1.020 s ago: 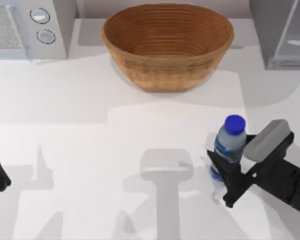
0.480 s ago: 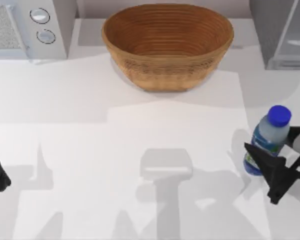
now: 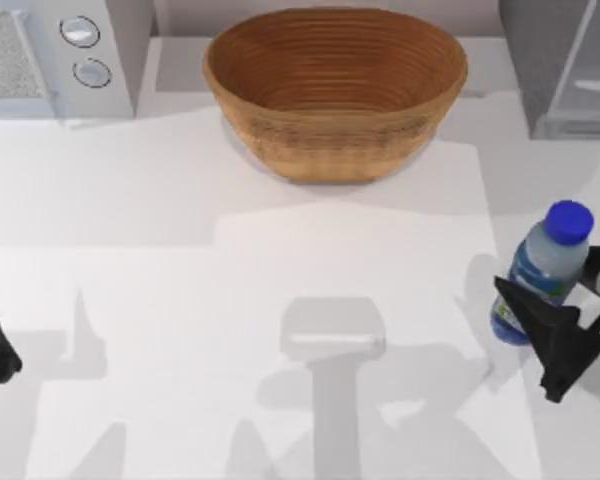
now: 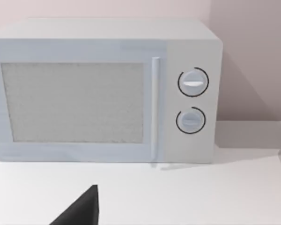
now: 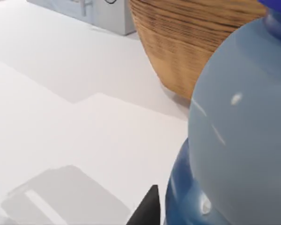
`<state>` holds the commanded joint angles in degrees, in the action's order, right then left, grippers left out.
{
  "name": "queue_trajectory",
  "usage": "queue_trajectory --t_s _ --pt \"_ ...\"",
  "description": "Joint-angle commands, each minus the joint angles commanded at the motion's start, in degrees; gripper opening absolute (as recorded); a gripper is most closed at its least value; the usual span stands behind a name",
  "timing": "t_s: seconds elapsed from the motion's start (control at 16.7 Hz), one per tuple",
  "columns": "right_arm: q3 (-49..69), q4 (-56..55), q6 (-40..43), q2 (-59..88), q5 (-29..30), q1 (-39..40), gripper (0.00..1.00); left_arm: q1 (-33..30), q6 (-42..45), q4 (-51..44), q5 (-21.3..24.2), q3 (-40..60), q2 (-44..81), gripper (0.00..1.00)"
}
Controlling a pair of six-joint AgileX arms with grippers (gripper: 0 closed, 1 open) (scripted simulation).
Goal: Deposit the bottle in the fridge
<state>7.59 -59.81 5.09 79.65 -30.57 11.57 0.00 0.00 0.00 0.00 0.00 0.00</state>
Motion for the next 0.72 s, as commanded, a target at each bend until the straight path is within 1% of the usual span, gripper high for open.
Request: queue_trajectory --t_s 0.18,0.42,0.6,0.72 --pt "-0.30 7.10 -1.01 -10.04 3.57 -1.22 0.01 0.00 0.00 0.00 0.00 0.00 0.00 1.00" --pt "-0.90 17.38 -2.06 -24.87 10.46 -4.04 0.01 0.00 0.00 0.00 0.00 0.00 0.00 1.00" --pt "-1.41 24.62 -2.44 -40.90 14.48 -5.90 0.01 0.00 0.00 0.00 0.00 0.00 0.00 1.00" --pt "-1.83 31.70 -2.59 -52.78 17.28 -7.07 0.01 0.00 0.00 0.00 0.00 0.00 0.00 1.00"
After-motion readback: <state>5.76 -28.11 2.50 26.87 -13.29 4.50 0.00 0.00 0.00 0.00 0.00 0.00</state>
